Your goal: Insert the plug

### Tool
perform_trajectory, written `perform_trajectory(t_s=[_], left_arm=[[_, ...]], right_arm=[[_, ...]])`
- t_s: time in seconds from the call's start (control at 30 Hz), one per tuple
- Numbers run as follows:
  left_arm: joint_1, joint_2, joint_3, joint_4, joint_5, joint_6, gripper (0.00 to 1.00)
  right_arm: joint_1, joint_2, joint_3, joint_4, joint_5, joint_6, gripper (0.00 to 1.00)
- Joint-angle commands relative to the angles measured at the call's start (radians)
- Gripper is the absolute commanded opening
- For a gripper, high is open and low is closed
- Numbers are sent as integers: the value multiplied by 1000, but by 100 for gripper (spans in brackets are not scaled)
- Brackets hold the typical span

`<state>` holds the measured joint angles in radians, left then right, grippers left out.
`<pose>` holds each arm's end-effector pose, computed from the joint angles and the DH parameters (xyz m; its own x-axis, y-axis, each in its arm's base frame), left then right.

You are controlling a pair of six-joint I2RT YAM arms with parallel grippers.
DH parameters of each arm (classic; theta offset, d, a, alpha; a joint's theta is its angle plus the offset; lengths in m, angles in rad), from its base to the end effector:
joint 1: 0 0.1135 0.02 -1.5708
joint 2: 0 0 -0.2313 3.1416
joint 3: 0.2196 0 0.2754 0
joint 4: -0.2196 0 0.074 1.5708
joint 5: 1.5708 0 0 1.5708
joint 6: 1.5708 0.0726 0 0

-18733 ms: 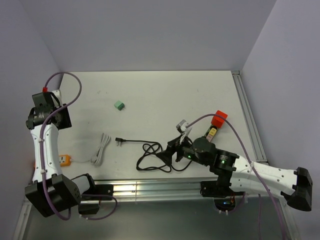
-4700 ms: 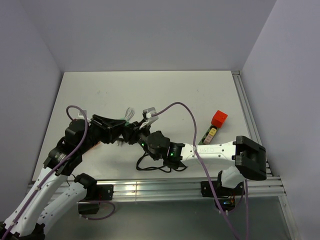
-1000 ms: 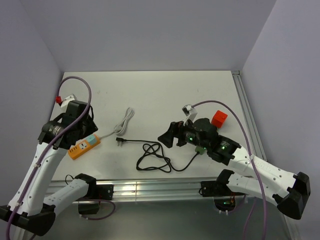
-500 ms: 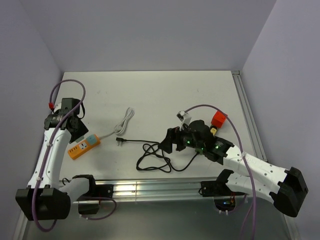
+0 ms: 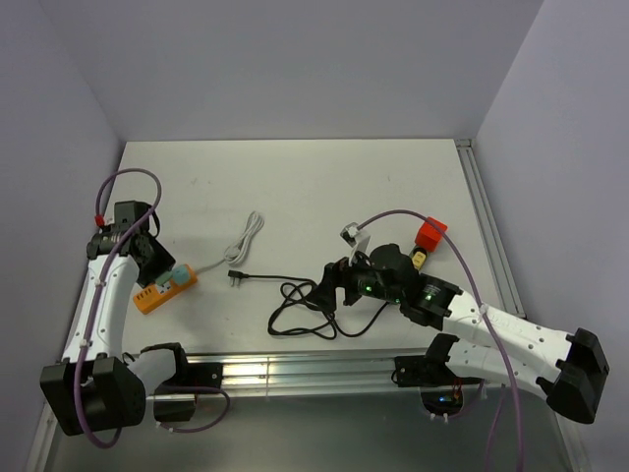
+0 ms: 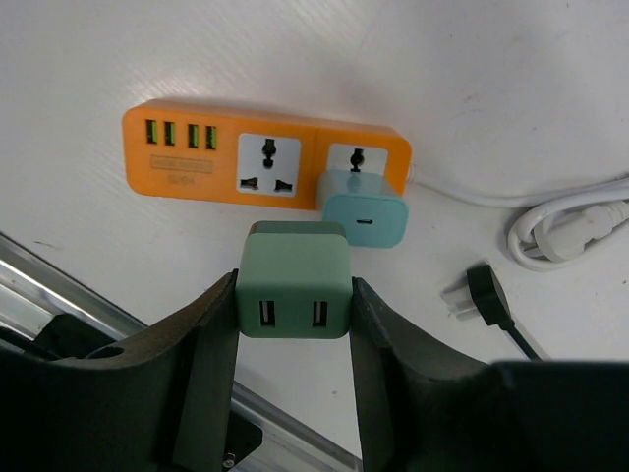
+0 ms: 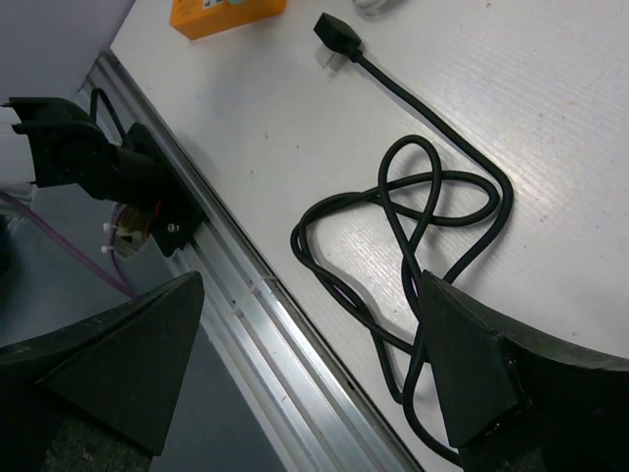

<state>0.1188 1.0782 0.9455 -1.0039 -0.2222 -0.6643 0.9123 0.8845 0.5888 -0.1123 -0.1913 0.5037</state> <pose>0.2423 0.0450 0.2098 -0.5812 -0.6750 -0.4545 -0.7189 0.6876 -0.1019 0.1613 0.2310 0.2139 -0.6390 -0.0515 -0.7675 -0.6564 0.5567 0.5091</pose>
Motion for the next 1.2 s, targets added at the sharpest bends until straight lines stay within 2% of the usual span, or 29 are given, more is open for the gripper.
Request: perform_trajectory(t_s=[0.0,0.13,0.4,0.67,1.17], left_arm=[[5,19,-13,60,60,15,0],[12,75,-10,21,-11,-31,0],[28,106,-27,21,-22,-72,0],[120,132,-11,14,-8,-31,0],[140,163,-43,65,75,-1,0]], right_arm=[[5,-41,5,36,10,-14,97],[5,-59,-9,36,16,-14,97],[7,-71,-17,30,26,-16,97],[5,-76,-23,34,29,-14,97],[5,-82,-21,30,33,-14,98]])
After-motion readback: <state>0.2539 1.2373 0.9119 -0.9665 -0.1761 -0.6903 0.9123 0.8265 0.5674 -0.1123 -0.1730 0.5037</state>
